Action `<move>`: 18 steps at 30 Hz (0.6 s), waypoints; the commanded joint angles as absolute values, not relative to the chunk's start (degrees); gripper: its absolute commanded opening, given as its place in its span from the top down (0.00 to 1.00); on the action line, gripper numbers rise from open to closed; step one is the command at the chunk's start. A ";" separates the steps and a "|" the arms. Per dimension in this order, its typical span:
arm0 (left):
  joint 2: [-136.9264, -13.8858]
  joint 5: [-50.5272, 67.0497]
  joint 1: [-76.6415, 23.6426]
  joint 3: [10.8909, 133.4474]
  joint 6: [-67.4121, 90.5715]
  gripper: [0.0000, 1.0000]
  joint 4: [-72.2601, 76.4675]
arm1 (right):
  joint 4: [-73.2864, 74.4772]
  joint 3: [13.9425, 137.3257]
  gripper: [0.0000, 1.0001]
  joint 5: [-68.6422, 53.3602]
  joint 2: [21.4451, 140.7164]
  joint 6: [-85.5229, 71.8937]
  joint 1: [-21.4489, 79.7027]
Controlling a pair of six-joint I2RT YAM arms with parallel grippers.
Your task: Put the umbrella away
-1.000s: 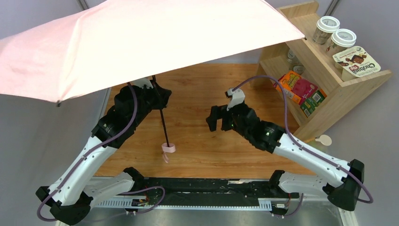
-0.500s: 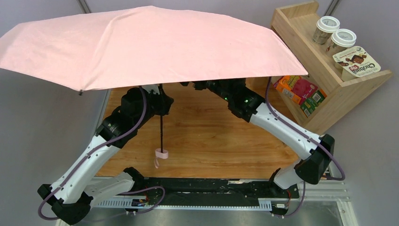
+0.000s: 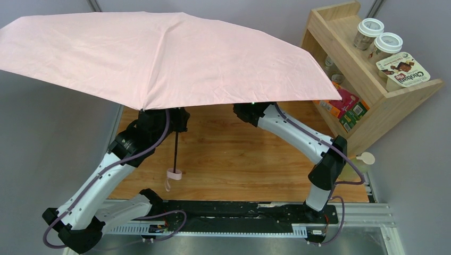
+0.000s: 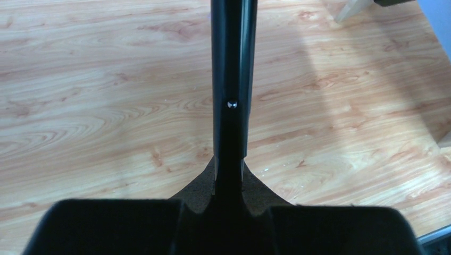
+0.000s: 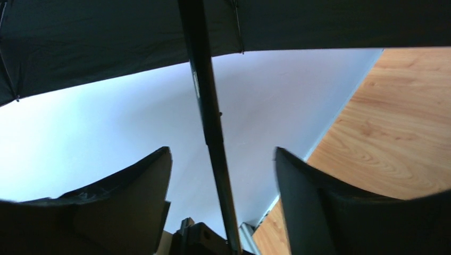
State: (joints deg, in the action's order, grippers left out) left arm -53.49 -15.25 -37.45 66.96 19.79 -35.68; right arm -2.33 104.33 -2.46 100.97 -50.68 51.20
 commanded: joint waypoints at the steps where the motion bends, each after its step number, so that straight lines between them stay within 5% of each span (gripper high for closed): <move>1: -52.56 -17.23 -37.44 70.40 16.61 1.00 -34.19 | -5.36 107.75 0.38 -2.55 102.74 -50.97 51.95; 7: -51.42 -14.33 -37.44 71.80 18.72 1.00 -36.82 | -14.32 111.00 1.00 -14.83 108.45 -57.74 47.99; 9: -50.11 -12.66 -37.44 72.25 22.04 0.88 -38.66 | -16.33 111.01 1.00 -18.26 108.81 -59.66 47.29; 10: -49.49 -11.79 -37.44 72.16 23.63 0.62 -39.37 | -20.00 109.44 1.00 -20.20 108.72 -61.42 46.68; 12: -46.86 -9.16 -37.09 70.85 28.64 0.39 -41.04 | -29.92 106.97 1.00 -23.80 108.28 -66.68 45.45; 14: -43.25 -4.16 -36.83 67.61 31.63 0.24 -39.12 | -35.57 106.35 1.00 -26.27 108.19 -72.13 44.39; 18: -37.45 0.87 -36.48 62.07 37.87 0.16 -32.55 | -51.89 105.47 1.00 -29.18 109.77 -82.86 43.33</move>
State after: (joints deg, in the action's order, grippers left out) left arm -41.45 -6.52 -36.95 66.00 30.33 -39.27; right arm -24.82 104.79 -24.25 110.32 -69.14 44.49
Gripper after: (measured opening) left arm 0.810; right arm 0.081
